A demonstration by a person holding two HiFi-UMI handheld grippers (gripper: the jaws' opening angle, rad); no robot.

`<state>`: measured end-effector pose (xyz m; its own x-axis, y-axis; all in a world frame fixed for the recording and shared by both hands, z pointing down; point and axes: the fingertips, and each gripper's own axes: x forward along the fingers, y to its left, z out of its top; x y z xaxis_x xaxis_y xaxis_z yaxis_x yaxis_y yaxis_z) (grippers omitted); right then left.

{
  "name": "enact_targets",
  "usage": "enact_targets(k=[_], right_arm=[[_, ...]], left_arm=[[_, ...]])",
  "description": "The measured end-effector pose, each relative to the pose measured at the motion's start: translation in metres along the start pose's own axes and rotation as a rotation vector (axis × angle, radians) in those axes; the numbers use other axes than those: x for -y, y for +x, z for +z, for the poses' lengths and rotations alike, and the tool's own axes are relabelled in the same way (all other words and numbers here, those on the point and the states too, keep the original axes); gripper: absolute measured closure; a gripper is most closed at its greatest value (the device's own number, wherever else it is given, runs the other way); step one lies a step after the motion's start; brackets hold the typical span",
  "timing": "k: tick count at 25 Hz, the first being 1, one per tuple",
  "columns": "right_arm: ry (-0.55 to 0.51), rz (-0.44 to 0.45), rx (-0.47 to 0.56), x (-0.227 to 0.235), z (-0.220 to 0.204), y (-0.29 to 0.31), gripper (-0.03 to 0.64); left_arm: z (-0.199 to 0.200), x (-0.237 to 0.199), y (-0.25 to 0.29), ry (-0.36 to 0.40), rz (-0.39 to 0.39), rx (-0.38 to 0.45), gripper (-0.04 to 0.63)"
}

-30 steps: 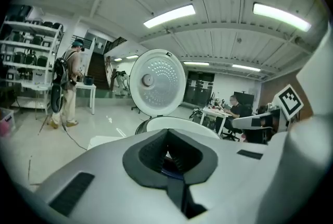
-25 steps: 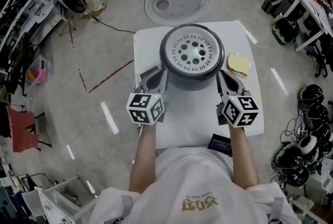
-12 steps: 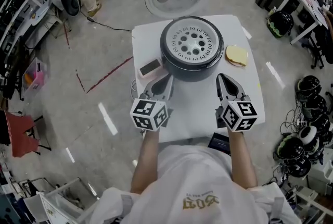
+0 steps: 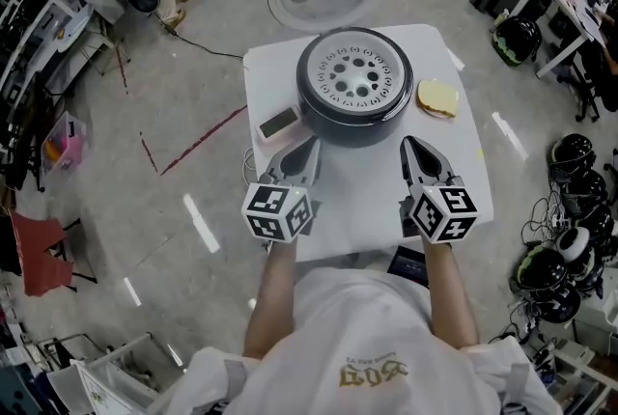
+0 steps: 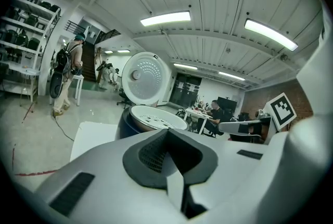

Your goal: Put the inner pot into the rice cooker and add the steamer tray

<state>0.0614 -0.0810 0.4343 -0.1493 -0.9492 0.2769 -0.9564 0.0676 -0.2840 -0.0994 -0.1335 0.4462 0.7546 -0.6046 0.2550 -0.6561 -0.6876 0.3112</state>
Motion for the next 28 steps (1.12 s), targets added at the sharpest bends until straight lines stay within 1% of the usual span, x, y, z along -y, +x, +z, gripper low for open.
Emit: enact_targets(k=[6,28], right_arm=[[-0.004,0.005,-0.011,-0.002,-0.006,0.0,0.604],[0.014,0.002,-0.027,-0.006,-0.01,0.012,0.604]], left_arm=[[-0.004,0.0,0.0,0.0,-0.004,0.001,0.577],[-0.008,-0.017,0.003,-0.034,-0.011,-0.008,0.578]])
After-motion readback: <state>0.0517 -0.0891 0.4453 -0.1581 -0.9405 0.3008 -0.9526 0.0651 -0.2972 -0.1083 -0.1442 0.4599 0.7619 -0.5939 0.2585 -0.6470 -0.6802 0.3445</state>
